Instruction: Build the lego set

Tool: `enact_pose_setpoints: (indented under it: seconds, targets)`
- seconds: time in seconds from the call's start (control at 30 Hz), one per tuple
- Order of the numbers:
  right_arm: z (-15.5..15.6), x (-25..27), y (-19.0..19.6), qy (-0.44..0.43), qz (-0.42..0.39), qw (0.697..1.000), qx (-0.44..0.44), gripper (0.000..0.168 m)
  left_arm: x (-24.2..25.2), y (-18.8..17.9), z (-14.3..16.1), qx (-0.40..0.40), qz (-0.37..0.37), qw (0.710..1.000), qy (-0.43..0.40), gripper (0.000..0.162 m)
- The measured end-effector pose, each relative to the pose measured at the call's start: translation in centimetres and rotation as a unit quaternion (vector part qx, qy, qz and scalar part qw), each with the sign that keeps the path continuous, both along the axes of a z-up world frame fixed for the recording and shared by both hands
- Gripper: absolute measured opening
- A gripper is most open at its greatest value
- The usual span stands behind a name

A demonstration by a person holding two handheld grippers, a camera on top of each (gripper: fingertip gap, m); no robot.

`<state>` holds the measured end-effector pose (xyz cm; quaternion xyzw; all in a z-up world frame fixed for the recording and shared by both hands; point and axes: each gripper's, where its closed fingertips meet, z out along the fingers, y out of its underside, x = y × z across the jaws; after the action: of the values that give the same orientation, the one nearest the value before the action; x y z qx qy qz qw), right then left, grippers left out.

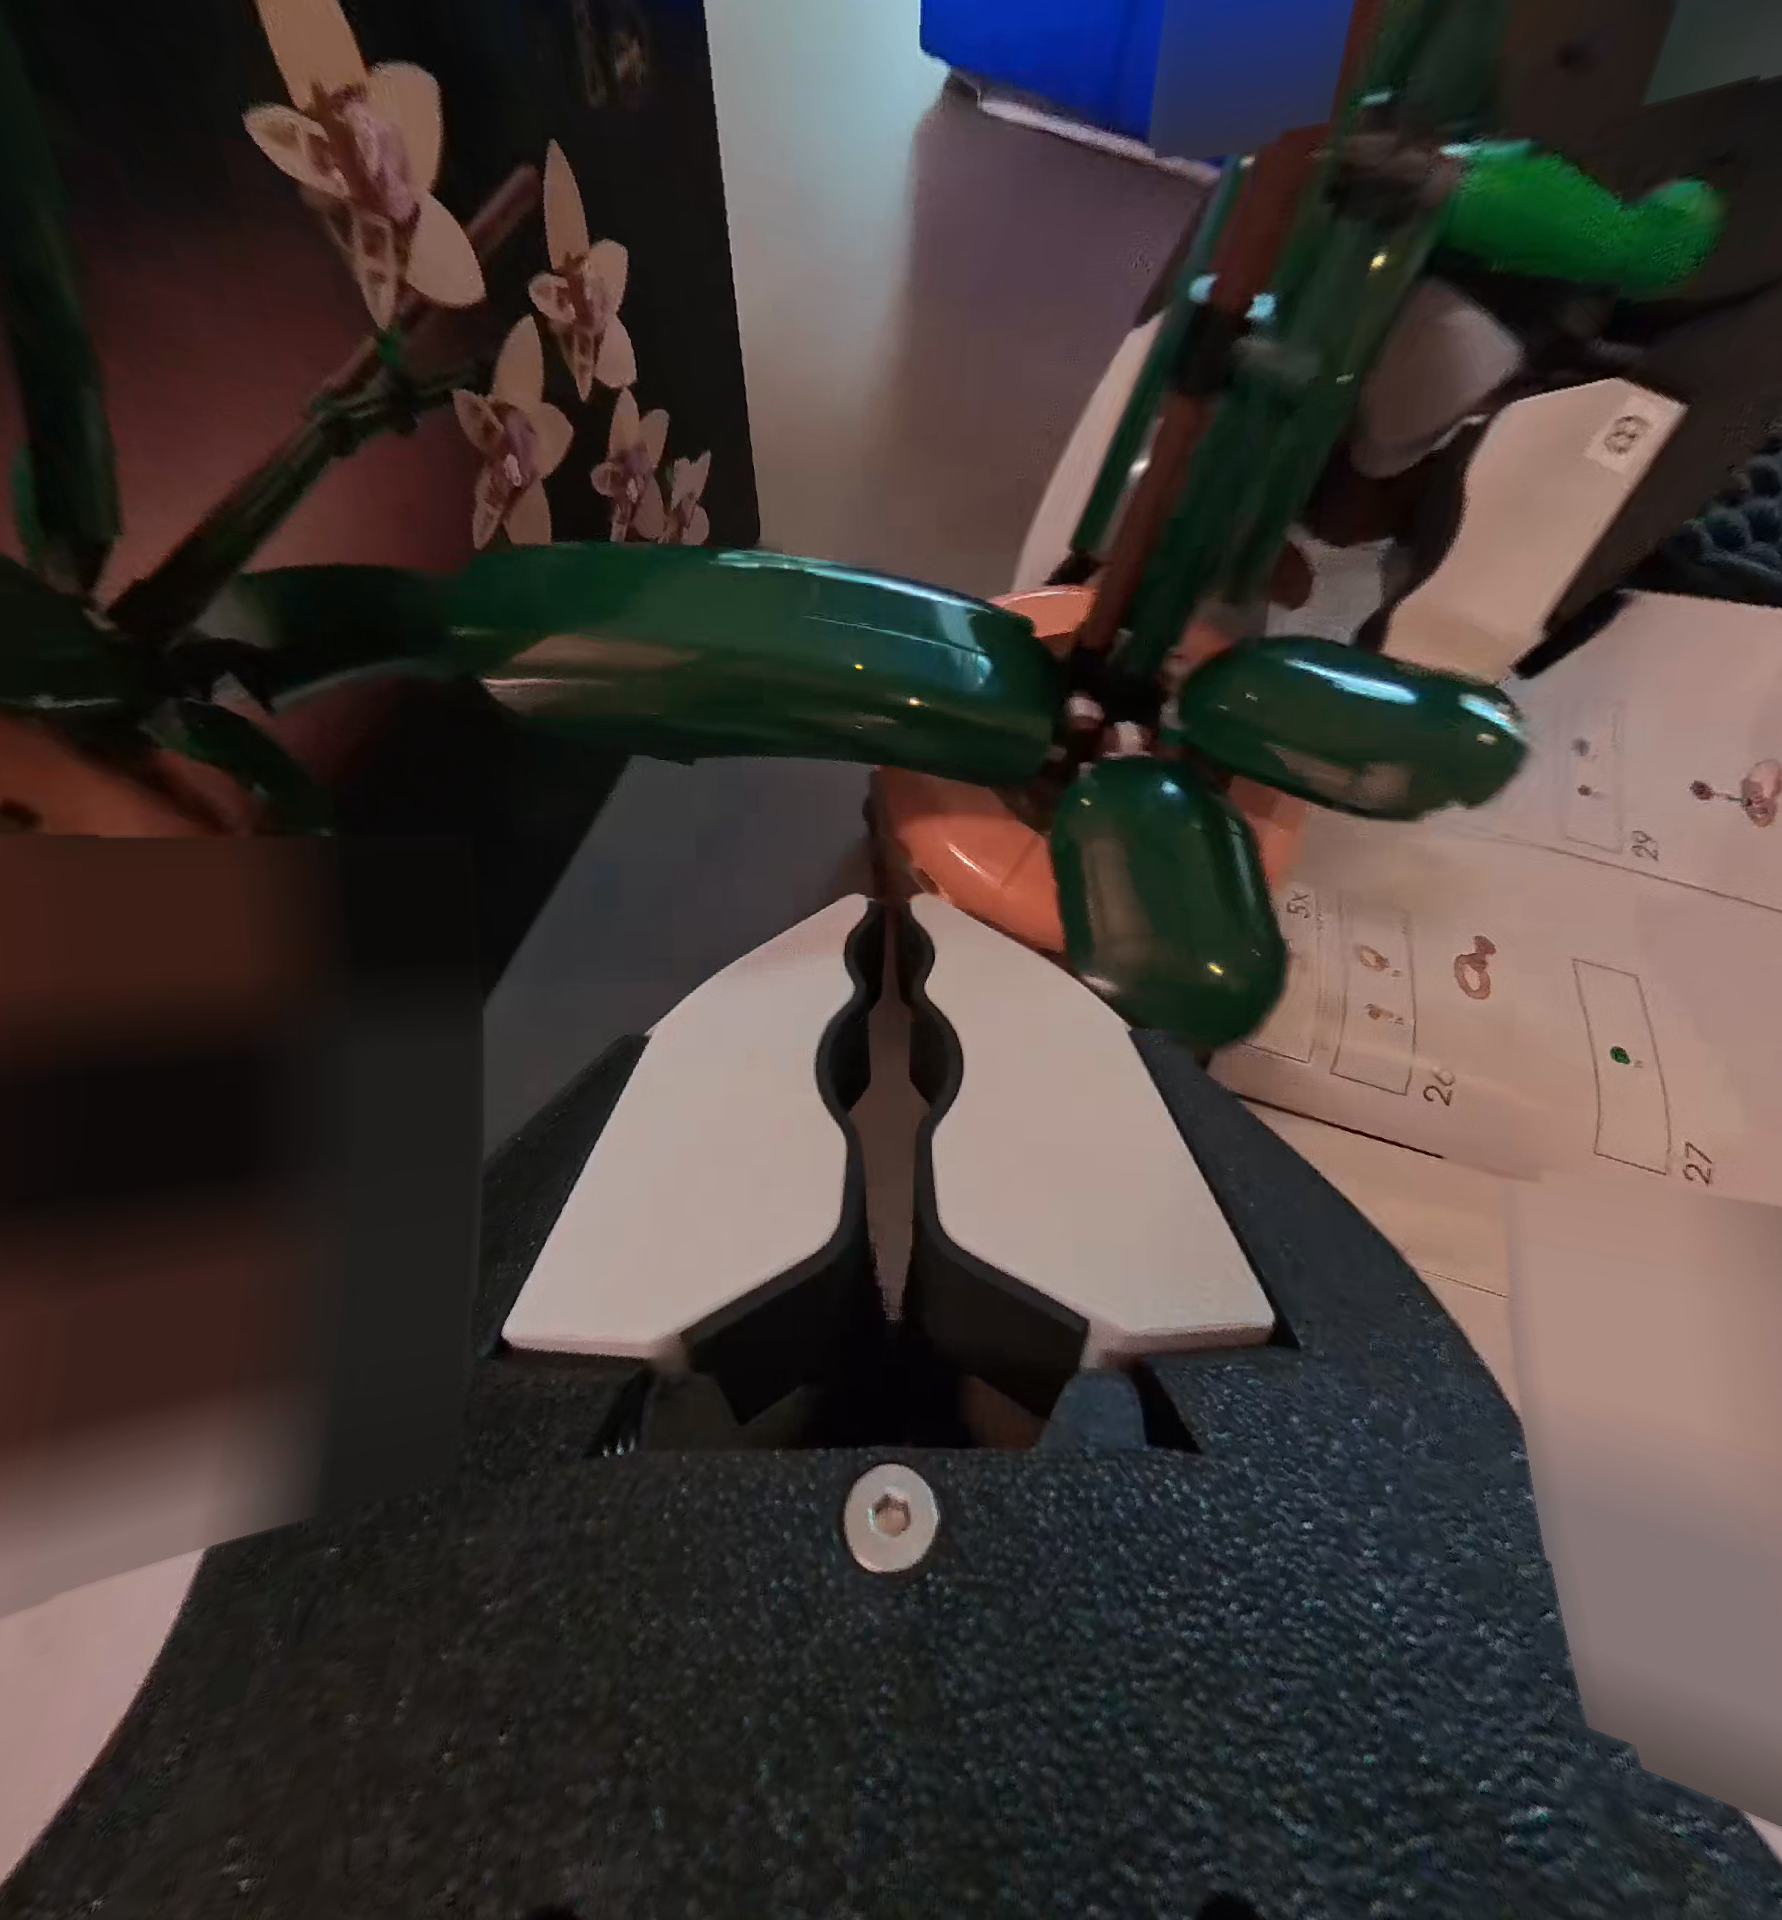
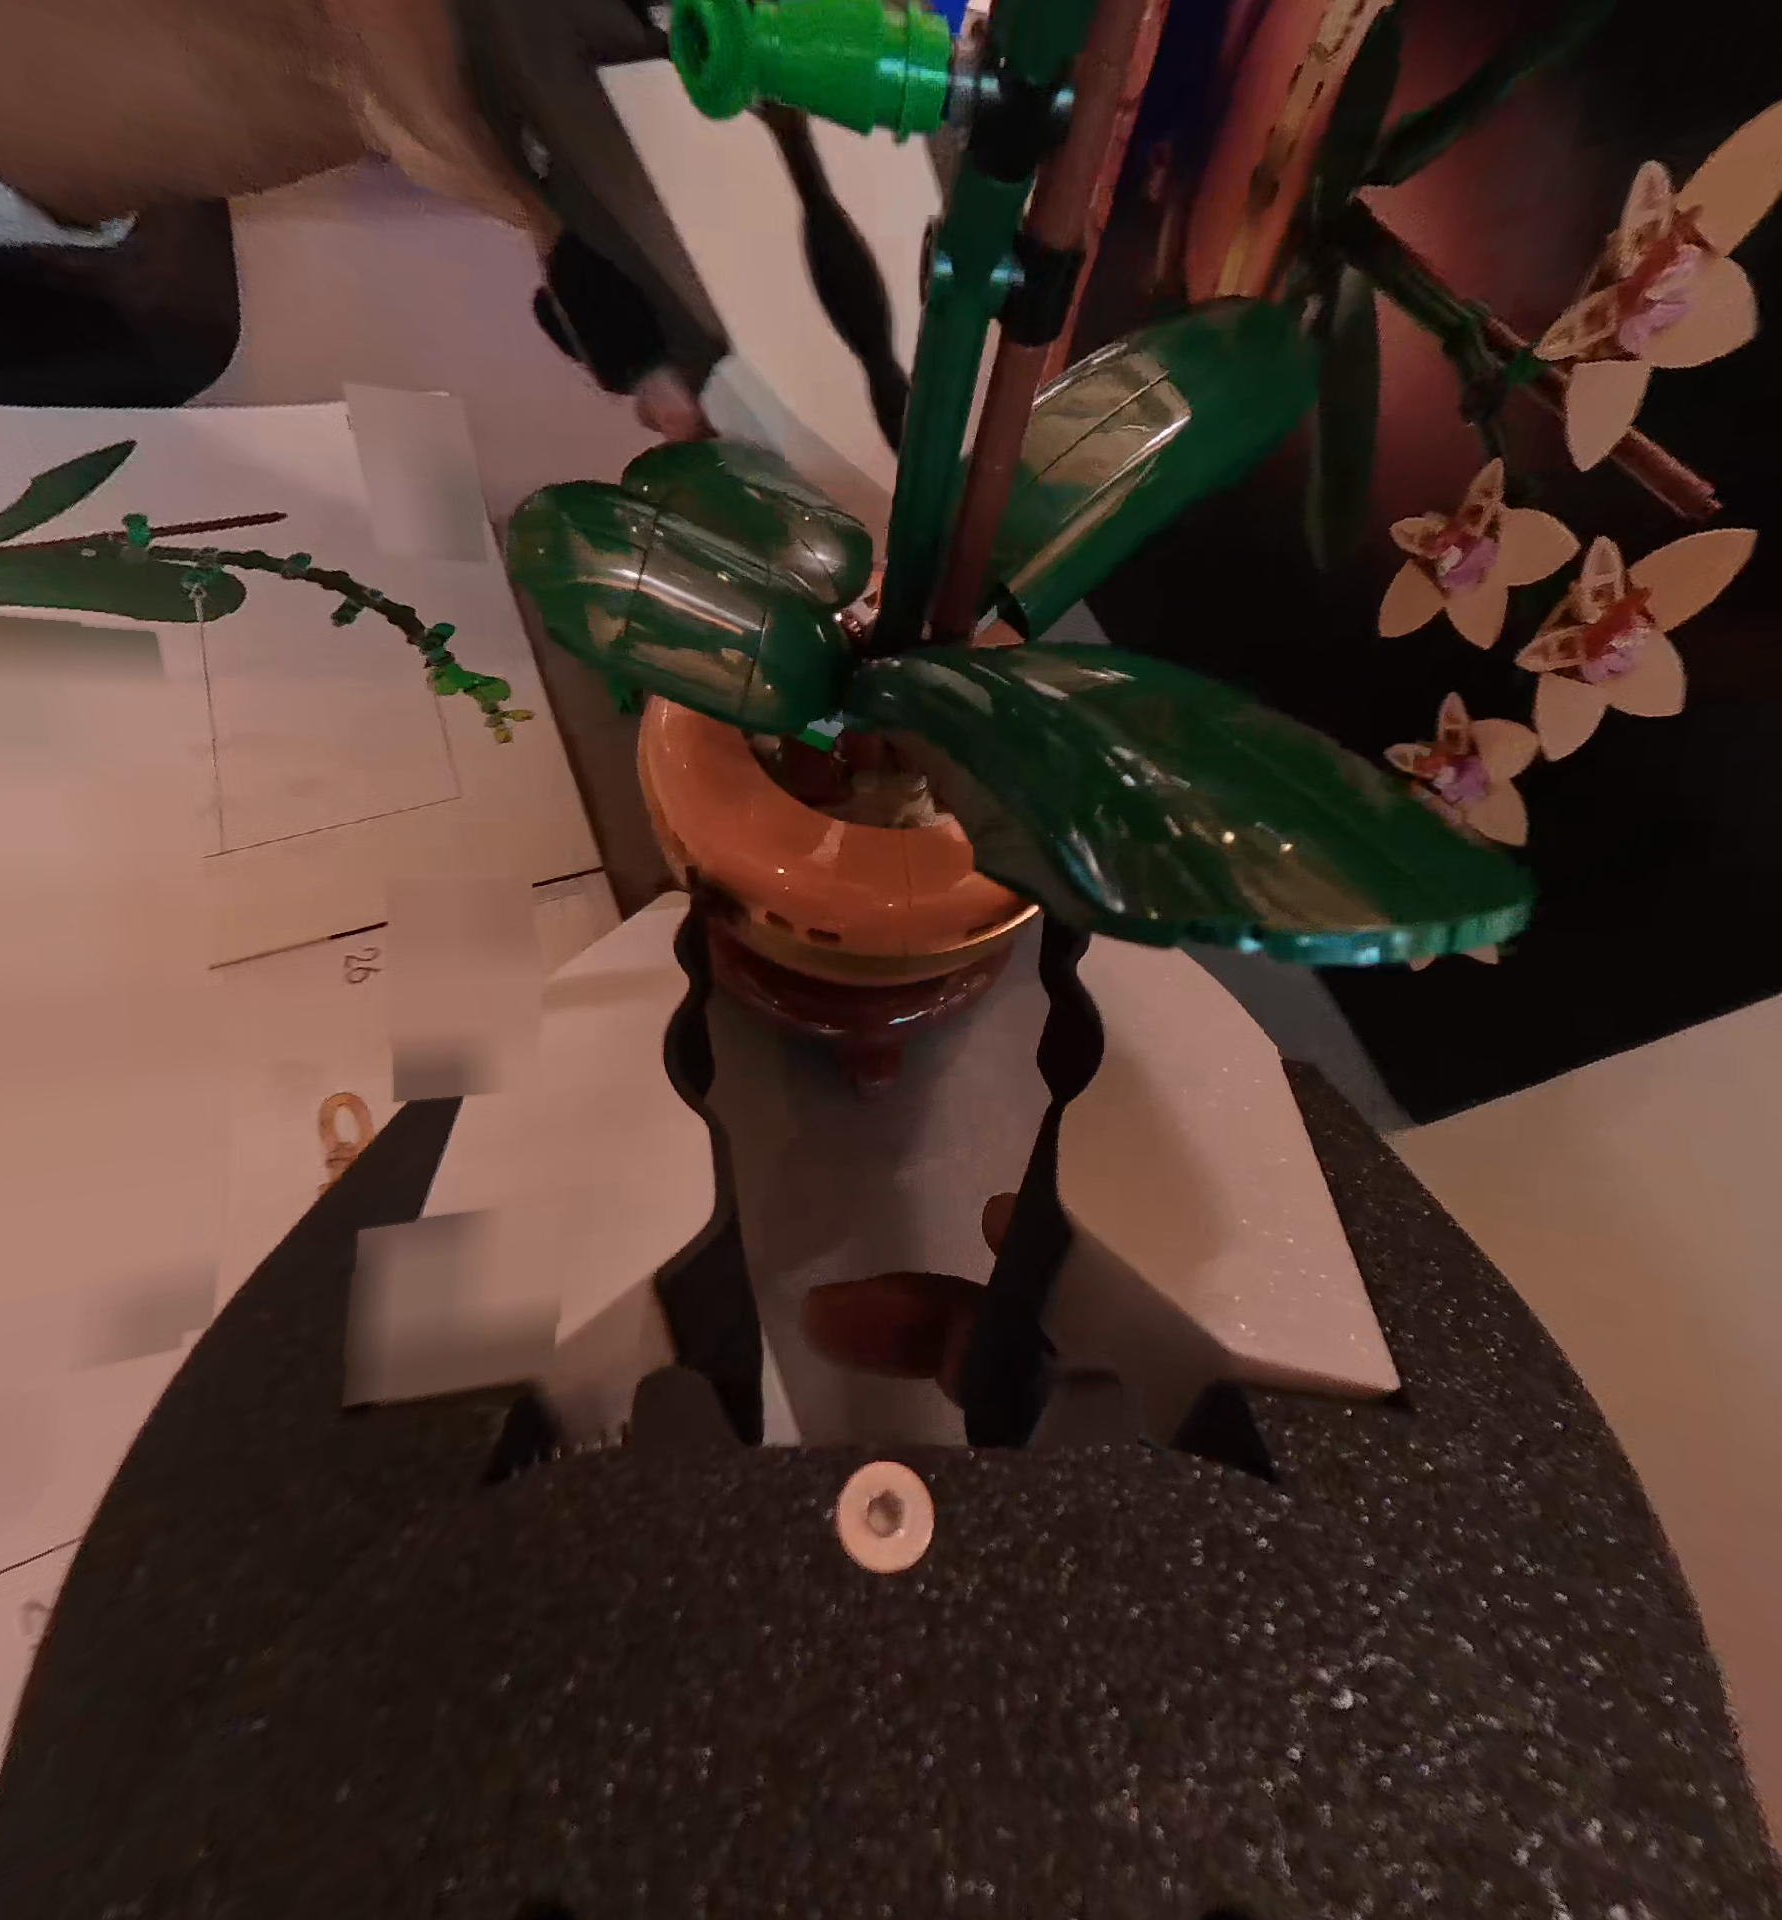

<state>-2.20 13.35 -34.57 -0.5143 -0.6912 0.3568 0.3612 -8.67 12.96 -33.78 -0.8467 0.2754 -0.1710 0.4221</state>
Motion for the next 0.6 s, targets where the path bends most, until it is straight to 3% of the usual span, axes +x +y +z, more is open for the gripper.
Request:
enact_pose_setpoints:
  seconds: [0.03, 0.23, 0.43, 0.53, 0.6]
  targets:
    - [0.0, 0.2, -0.5, -0.003, -0.002, 1.0, 0.003, 0.06, 0.0, 0.2, -0.3, -0.005, -0.003, 1.0, 0.007, 0.001]
    - [0.0, 0.5, -2.5, -0.021, -0.037, 0.999, 0.025, 0.061, 1.1, 1.6, -0.5, -0.012, -0.026, 0.999, 0.023, 0.0]
    - [0.1, 0.6, -1.6, -0.011, -0.096, 0.995, 0.036, 0.056, -0.7, 2.5, -0.1, -0.011, -0.012, 0.998, 0.065, 0.001]
    - [0.3, 0.8, -1.3, -0.001, -0.116, 0.992, 0.042, 0.052, -2.9, 0.7, 0.7, -0.026, 0.005, 0.999, 0.041, 0.002]
    - [0.5, 0.8, -1.5, 0.006, -0.114, 0.993, 0.038, 0.052, -2.9, -2.0, 0.2, -0.068, -0.023, 0.997, 0.017, 0.002]
